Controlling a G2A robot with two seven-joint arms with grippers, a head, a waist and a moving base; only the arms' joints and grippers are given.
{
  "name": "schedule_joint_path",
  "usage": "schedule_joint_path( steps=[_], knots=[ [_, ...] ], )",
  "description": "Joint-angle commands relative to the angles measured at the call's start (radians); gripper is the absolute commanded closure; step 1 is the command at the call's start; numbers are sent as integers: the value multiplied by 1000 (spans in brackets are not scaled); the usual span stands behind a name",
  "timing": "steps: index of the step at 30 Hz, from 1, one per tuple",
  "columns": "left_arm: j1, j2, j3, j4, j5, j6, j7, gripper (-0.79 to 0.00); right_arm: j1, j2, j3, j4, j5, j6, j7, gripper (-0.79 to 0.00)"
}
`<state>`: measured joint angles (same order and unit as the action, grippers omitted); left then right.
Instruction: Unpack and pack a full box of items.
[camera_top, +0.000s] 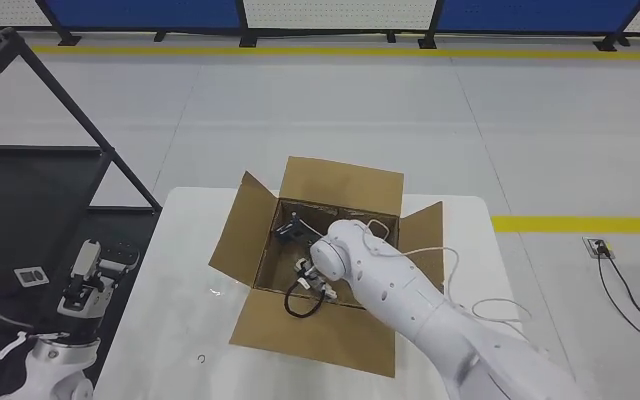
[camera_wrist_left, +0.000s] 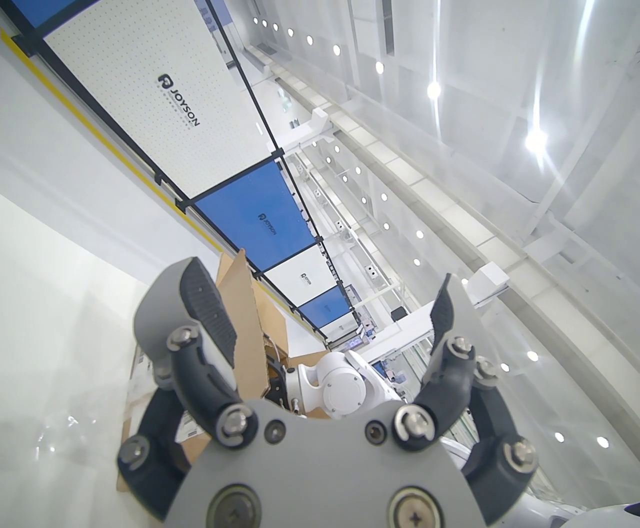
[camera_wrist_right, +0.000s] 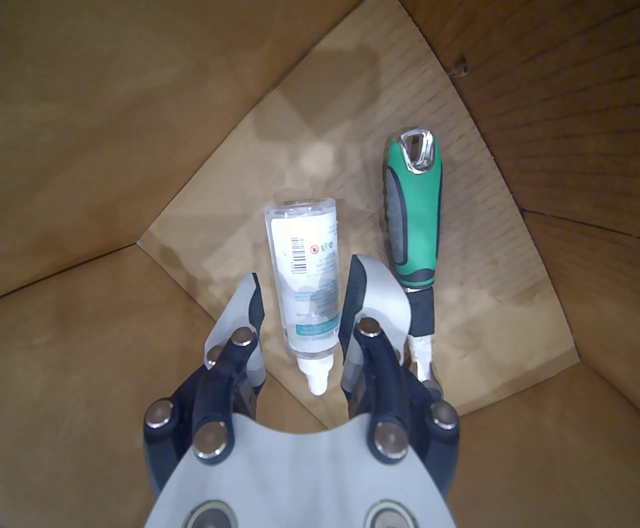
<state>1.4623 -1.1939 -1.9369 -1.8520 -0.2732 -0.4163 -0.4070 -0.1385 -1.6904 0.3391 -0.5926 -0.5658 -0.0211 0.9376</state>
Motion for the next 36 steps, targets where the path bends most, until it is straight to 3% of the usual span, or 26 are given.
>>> schedule_joint_path(
  steps=[1,17,18,21,29,36],
  knots=[
    [2,0,-1,-1,1,-1,4,-785,0,-11,-2,20,-9,1,-6,-382],
    [23,2,-16,-11,-5,-15,30,-785,0,-93,-1,183,-53,-19,-26,-351],
    [24,2,-16,-11,-5,-15,31,-785,1,-97,1,191,-53,-23,-28,-296],
    [26,2,-15,-12,-3,-16,35,-785,7,-105,13,210,-45,-41,-44,0],
    [19,3,1,-16,9,-10,36,-785,35,-104,59,236,-16,-118,-79,0],
    [9,3,29,-16,29,0,34,-785,50,-72,105,184,-16,-176,-129,0]
  ],
)
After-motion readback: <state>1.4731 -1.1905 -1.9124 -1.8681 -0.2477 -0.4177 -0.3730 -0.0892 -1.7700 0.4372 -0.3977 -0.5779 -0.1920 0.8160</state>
